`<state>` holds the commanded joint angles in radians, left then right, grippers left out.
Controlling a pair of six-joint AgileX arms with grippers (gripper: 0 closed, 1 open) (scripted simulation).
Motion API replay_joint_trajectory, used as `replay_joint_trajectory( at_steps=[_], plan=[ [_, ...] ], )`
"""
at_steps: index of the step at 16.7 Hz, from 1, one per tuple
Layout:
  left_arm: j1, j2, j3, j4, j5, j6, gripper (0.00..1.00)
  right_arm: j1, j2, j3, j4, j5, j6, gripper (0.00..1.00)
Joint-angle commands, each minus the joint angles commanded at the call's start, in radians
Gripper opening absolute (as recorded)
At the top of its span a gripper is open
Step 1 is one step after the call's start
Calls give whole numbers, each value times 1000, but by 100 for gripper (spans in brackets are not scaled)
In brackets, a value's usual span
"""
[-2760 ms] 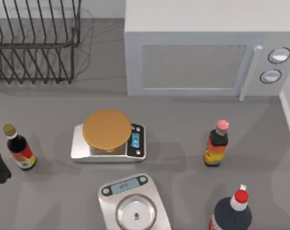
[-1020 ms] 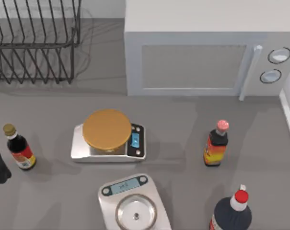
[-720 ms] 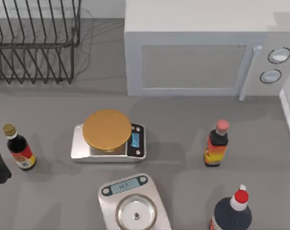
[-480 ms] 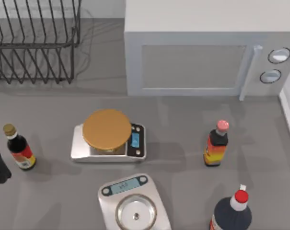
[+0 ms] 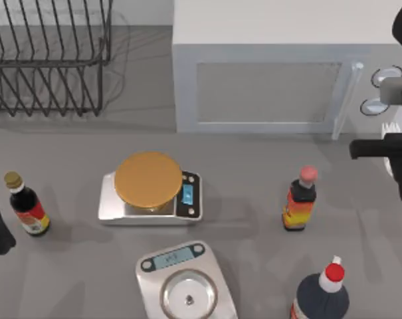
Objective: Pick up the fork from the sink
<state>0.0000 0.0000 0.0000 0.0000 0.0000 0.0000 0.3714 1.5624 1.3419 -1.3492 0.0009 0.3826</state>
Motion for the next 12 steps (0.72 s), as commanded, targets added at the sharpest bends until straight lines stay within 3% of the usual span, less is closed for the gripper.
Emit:
replay_joint_trajectory(
  at_steps=[7,12],
  plan=[
    [0,0,0,0,0,0,100,-1,8,-38,40,-2,2,0],
    [0,0,0,0,0,0,100,4,49,-224,287,-1,5,0]
  ],
)
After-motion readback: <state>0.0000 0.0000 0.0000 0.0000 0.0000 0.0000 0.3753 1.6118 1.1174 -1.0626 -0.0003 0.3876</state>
